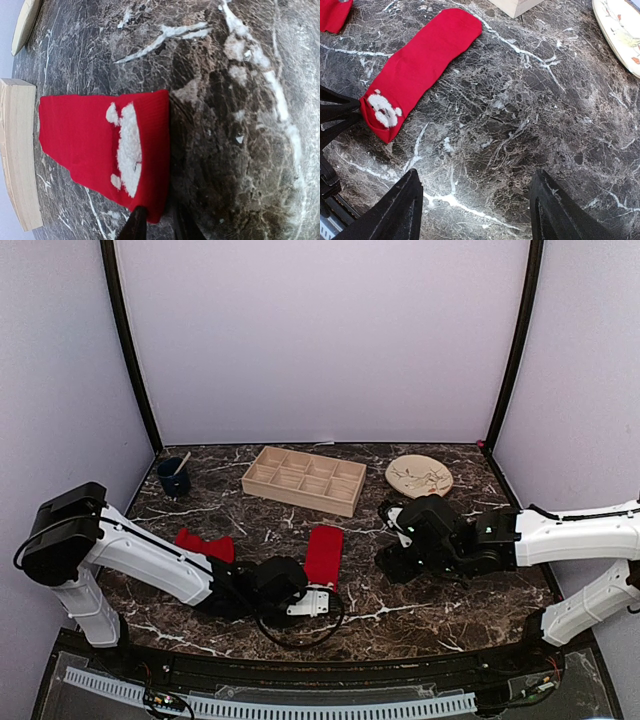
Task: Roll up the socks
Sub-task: Pick up the sock from the center of the board.
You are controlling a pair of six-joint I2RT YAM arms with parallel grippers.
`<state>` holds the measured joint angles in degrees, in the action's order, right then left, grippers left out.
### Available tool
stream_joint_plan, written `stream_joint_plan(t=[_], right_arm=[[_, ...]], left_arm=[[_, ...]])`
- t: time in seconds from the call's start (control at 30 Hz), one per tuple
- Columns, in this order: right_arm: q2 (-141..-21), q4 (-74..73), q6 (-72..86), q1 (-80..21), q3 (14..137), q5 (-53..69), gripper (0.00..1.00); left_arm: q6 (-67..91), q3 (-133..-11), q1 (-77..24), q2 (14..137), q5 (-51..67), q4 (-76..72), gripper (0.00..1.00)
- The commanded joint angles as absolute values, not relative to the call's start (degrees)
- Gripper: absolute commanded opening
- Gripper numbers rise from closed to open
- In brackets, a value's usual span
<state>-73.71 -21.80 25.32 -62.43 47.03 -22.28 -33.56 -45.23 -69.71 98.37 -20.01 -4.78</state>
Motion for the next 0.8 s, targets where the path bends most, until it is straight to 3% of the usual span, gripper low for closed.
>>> stream_joint_plan(t=[0.0,0.77], right_arm=[[-73.74,-19.86,24.53,-61.96,48.52,-21.82,0.68],[-74.09,-18.78,24.0,-61.02,47.74,-20.73,0.68]], left_arm=[[-34.2,-46.65,-68.96,98.7,-20.63,-6.15,0.21],[-33.85,-48.02,-67.88,100.87,-19.02,-5.15,0.23]])
